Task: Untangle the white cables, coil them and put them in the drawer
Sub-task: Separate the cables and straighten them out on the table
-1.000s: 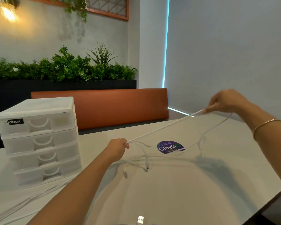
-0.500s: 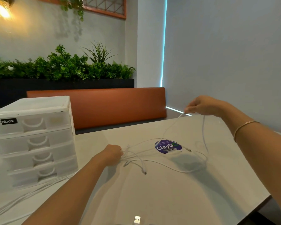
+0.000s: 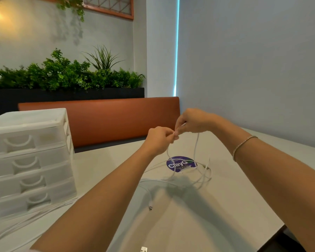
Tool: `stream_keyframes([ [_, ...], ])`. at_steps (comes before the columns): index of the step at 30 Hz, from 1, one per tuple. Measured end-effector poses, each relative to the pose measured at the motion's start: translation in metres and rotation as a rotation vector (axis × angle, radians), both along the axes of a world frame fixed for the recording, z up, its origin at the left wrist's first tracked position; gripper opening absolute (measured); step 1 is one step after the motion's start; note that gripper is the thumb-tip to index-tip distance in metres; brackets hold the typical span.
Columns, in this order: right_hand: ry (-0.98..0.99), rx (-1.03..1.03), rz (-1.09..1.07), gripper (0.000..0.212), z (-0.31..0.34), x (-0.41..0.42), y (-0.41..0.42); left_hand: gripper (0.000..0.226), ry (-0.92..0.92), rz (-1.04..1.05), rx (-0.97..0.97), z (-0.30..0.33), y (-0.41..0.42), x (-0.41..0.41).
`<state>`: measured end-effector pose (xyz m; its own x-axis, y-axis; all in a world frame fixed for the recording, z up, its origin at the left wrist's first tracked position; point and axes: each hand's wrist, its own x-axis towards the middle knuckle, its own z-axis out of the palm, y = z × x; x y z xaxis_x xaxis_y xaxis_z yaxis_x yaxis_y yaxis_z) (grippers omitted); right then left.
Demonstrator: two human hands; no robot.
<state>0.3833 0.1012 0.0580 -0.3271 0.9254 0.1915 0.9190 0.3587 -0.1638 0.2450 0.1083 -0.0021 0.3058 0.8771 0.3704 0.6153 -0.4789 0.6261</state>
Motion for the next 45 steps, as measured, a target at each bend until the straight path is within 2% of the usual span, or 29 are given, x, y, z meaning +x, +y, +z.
stream_keyframes([
  [6,0.135,-0.054,-0.095,0.007,0.0,0.051,-0.002,0.021,-0.043,0.088,-0.026,-0.014,0.013,-0.015],
  [9,0.16,-0.033,-0.184,0.017,0.001,0.078,0.0,0.023,-0.045,0.13,-0.053,-0.02,0.017,-0.023],
  [15,0.254,0.064,-0.302,0.02,0.007,0.114,-0.008,0.024,-0.07,0.188,-0.115,-0.035,0.026,-0.04],
  [19,0.205,0.187,-0.434,0.027,0.02,0.144,-0.013,0.023,-0.083,0.292,-0.16,-0.047,0.029,-0.069],
  [21,0.285,0.223,-0.477,0.027,0.028,0.158,-0.019,0.022,-0.099,0.328,-0.161,-0.053,0.029,-0.081],
  [27,0.289,0.387,-0.644,0.031,0.029,0.157,-0.014,0.023,-0.143,0.334,-0.166,-0.051,0.03,-0.073],
  [30,0.379,0.431,-0.647,0.03,0.032,0.149,-0.013,0.026,-0.098,0.313,-0.195,-0.049,0.025,-0.068],
  [32,0.449,0.432,-0.595,0.028,0.037,0.136,-0.014,0.032,-0.055,0.227,-0.319,-0.046,0.018,-0.061],
  [35,0.371,0.497,-0.515,0.029,0.045,0.114,-0.016,0.066,0.236,0.067,-0.489,-0.035,0.011,-0.05],
  [37,0.354,0.52,-0.435,0.027,0.052,0.097,-0.021,0.066,0.292,0.033,-0.394,-0.017,0.009,-0.041],
  [39,0.321,0.535,-0.366,0.025,0.056,0.081,-0.022,0.055,0.121,0.005,-0.232,0.006,0.005,-0.029],
  [42,0.22,0.52,-0.266,0.024,0.057,0.058,-0.022,0.044,-0.171,-0.079,-0.089,0.036,-0.005,-0.004],
  [45,0.204,0.437,-0.165,0.021,0.047,0.038,-0.02,0.029,-0.233,-0.09,-0.009,0.044,-0.011,0.017],
])
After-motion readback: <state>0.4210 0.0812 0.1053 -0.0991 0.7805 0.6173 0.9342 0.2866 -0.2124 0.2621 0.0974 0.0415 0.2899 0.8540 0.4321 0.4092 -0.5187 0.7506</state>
